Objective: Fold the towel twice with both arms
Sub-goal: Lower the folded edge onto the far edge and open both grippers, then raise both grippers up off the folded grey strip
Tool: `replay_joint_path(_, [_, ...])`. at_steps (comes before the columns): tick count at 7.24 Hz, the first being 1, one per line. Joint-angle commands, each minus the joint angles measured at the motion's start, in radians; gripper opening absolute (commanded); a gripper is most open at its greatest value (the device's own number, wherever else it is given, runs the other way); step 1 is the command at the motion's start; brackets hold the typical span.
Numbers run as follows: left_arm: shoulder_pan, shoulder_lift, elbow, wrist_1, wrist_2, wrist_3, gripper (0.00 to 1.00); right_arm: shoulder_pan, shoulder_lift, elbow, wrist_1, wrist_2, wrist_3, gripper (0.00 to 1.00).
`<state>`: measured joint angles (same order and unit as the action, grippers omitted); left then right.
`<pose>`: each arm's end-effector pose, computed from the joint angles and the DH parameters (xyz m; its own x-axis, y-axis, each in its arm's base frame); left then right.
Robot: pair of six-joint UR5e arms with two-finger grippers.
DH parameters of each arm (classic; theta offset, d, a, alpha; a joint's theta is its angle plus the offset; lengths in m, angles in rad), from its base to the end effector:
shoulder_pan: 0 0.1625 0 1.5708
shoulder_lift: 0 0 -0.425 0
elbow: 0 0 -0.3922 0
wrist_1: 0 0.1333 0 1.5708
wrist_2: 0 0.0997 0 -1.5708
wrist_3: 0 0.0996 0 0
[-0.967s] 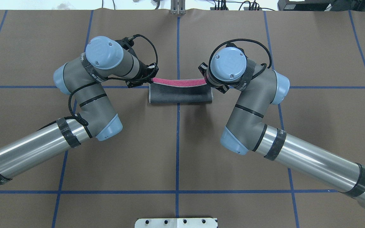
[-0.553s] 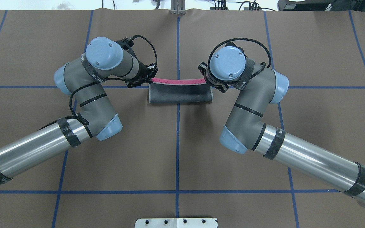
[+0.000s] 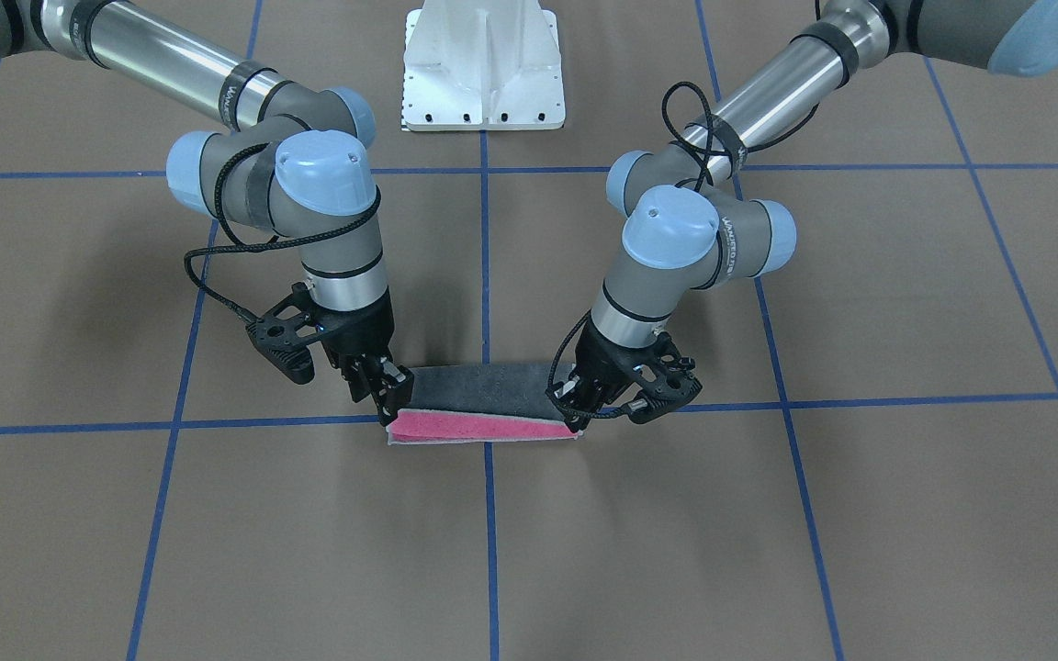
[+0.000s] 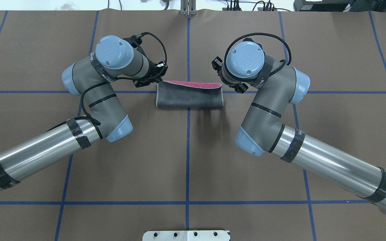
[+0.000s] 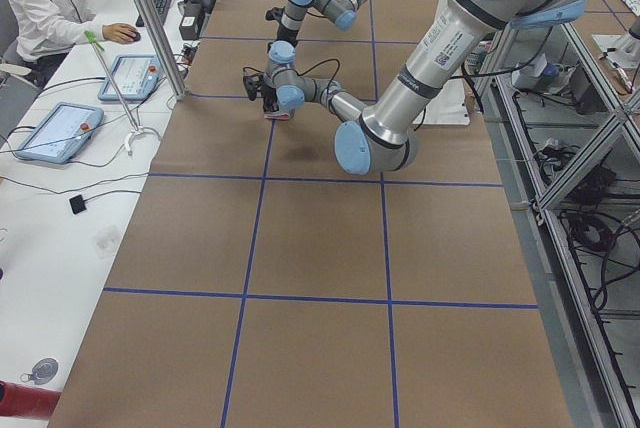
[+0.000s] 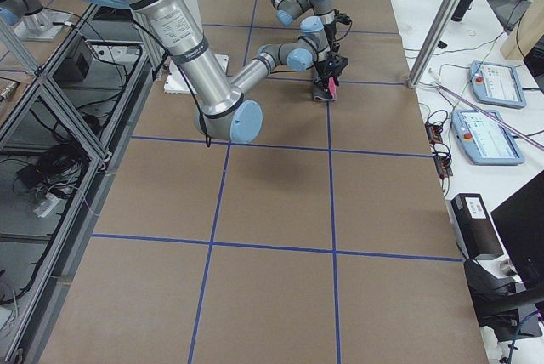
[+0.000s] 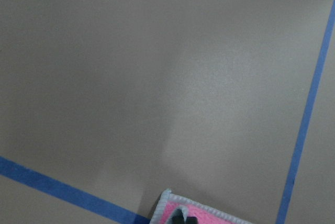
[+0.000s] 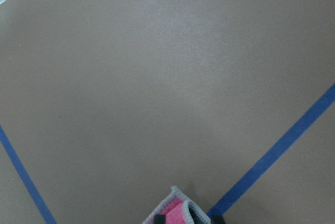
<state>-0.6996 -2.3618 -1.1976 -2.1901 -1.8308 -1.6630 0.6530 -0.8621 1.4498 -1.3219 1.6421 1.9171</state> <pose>0.5383 -0.5938 0.2653 0.3459 -0.4074 -0.8452 0.4868 0.8480 -0.2095 -0.5139 -0.5520 0.2603 0.3091 0.6627 0.6821 -0.7112 0.6373 -0.2969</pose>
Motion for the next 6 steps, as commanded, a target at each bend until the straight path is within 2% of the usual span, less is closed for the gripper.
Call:
replay_joint_path(1, [-0.026,-0.008,0.029,-0.002,0.001,-0.004,0.46,0.005,0.002,0.0,0.001,0.002,-0.009,0.72])
replay_joint_path(3, [-0.038,-0.025,0.043,-0.002,-0.001,-0.006,0.51,0.005,0.0,0.0,0.001,0.002,-0.041,0.78])
replay_joint_path(4, [-0.038,-0.034,0.041,-0.002,-0.005,-0.003,0.58,0.007,-0.001,0.0,0.0,0.004,-0.067,0.99])
replay_joint_path(6, [-0.032,-0.034,0.027,-0.026,-0.01,0.002,0.99,0.013,-0.009,0.0,-0.002,0.013,-0.172,1.0])
